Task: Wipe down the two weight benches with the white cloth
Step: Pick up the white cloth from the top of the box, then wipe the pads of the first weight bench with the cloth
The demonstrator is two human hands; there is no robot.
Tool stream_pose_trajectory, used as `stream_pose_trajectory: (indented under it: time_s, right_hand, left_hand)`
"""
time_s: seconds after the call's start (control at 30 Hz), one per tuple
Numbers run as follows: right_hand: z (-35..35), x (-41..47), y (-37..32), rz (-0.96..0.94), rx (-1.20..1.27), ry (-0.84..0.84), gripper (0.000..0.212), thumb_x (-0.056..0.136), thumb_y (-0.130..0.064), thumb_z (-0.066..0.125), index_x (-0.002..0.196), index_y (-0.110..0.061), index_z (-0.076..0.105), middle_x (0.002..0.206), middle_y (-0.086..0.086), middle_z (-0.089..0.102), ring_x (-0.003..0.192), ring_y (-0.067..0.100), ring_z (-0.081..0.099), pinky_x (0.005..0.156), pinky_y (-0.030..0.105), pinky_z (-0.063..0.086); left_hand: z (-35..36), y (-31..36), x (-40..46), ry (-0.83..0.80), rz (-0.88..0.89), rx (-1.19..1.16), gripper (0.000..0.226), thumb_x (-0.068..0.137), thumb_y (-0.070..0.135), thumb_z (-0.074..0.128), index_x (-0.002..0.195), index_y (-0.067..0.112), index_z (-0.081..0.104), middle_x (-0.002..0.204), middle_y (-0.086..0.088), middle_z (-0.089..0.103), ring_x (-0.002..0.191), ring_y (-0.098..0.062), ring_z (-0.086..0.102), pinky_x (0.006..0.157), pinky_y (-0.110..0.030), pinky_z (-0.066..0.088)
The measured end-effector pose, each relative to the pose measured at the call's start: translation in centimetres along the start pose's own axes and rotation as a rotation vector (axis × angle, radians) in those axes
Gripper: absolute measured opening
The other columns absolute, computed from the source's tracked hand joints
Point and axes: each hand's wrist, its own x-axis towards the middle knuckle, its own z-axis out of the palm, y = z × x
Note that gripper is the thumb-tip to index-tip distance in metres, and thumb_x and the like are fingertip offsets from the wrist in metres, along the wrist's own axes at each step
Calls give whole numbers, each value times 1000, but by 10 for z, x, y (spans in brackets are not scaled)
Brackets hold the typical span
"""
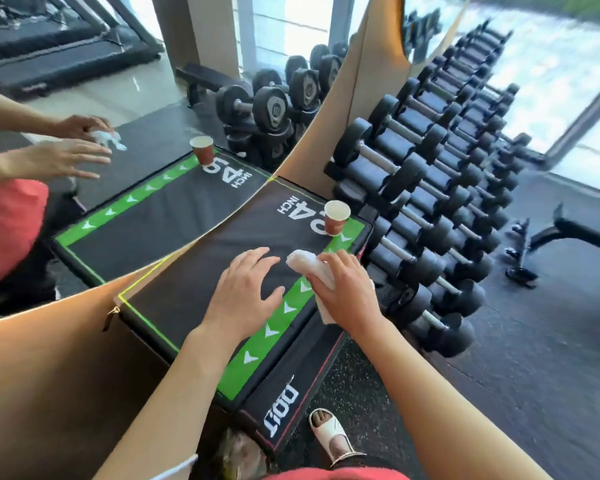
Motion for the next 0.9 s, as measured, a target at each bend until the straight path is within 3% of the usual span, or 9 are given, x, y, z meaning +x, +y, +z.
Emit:
stream_pose_trajectory:
  time_s: [0.33, 0.5, 0.9]
  right_hand:
    - [-70, -127, 19, 297, -135, 134, 37, 95, -51, 64, 120, -23, 62, 110, -6, 60, 102, 21, 55, 83, 35, 44]
    - [-106, -175, 35, 397, -160, 208, 36, 96, -51, 61, 120, -24, 61, 113, -6, 62, 105, 18, 54, 89, 37, 48]
    - [-193, -308, 77, 595, -210, 366, 33, 97, -45, 65, 120, -22, 61, 109, -5, 63, 99, 18, 57, 85, 39, 52]
  left_hand:
    - [32, 71, -33, -164, 262, -129, 57, 92, 27, 77, 145, 14, 62, 157, -7, 51, 150, -28, 40, 125, -47, 32]
    - [50, 114, -42, -211, 382, -164, 57, 92, 27, 78, 145, 12, 62, 155, -8, 53, 148, -28, 43, 126, -45, 31]
    - [112, 243, -91, -375, 584, -181, 58, 97, 36, 72, 151, 21, 56, 162, 0, 44, 154, -20, 32, 125, -52, 33]
